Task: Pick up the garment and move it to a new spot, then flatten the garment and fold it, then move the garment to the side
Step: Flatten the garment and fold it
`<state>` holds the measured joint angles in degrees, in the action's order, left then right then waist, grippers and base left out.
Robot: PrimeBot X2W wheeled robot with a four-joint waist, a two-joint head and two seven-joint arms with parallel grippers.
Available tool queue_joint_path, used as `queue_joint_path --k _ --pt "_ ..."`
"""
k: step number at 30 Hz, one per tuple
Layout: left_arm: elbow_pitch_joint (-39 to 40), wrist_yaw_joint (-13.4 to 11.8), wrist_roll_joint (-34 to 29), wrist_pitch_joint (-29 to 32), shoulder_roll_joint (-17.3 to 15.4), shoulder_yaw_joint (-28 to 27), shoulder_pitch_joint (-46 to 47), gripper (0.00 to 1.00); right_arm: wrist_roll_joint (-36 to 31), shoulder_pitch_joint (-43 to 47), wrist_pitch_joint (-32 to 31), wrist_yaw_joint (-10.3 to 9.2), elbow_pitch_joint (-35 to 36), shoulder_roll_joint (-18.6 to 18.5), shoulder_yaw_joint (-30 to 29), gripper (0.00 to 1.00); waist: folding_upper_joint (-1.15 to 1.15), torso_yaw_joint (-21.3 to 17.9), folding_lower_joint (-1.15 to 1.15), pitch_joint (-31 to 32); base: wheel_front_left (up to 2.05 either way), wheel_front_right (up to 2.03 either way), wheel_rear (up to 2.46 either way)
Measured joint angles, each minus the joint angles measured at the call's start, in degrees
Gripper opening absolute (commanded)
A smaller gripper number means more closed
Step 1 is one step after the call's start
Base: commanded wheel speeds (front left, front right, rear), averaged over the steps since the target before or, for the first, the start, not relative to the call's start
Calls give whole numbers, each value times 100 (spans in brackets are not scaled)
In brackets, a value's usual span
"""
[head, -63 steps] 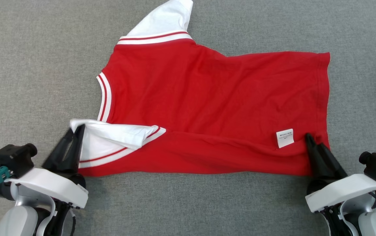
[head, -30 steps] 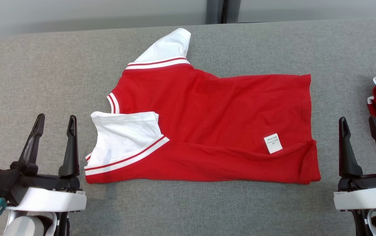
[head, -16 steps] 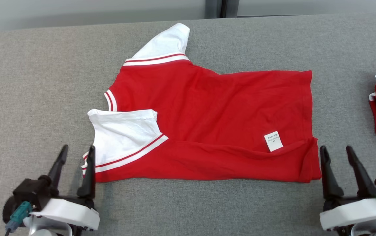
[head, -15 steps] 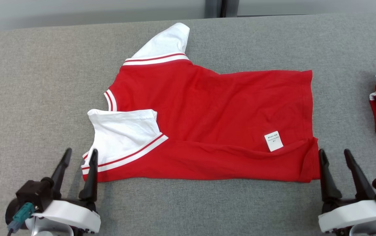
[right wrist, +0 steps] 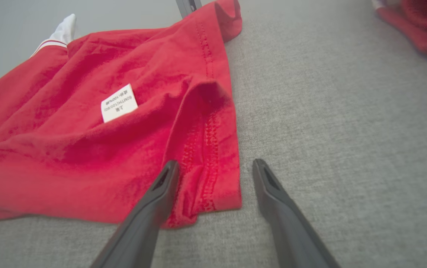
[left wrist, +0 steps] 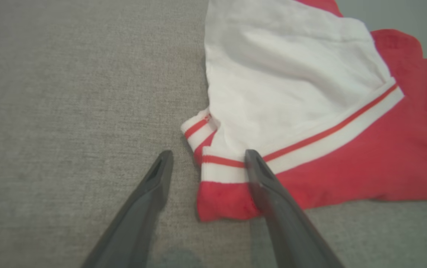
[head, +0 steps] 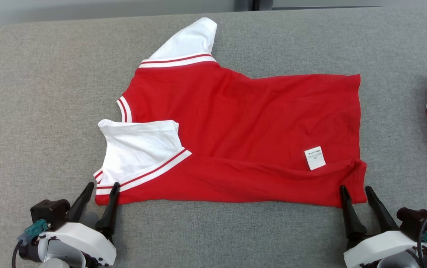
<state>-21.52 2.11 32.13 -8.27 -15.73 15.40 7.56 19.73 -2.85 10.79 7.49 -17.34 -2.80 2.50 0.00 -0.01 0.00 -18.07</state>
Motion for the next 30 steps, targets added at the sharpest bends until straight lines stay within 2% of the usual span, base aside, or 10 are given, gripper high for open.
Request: queue_joint_path --k 3,4,5,6,12,17,23,30 --pt "-88 82 110 153 1 22 120 99 186 -130 1 -1 -163 -14 124 100 0 -12 0 -18 0 0 0" --pt "-92 97 165 178 15 25 124 16 201 -140 3 -1 -200 -18 146 60 0 -14 0 -14 0 0 0" --pt "-97 147 240 249 27 31 131 0 260 -147 7 -1 -232 -20 157 36 0 -14 0 -6 0 0 0" --pt "-101 186 271 328 4 47 150 0 316 -159 5 -1 -279 -29 171 0 0 -16 0 6 0 0 0" --pt "-13 220 382 336 36 69 70 0 524 -165 -22 1 -419 -15 277 0 0 -29 0 128 0 0 0" --pt "468 170 393 221 -8 38 -276 0 633 -32 -100 1 -281 -98 304 0 0 -12 0 267 0 0 0" --pt "1285 -156 397 277 -168 -55 -915 0 705 463 -526 1 176 -202 177 0 0 51 0 561 0 0 0" --pt "2269 -633 370 724 -314 -15 -1857 0 630 1283 -1085 1 776 -202 -225 0 0 142 0 983 0 0 0"
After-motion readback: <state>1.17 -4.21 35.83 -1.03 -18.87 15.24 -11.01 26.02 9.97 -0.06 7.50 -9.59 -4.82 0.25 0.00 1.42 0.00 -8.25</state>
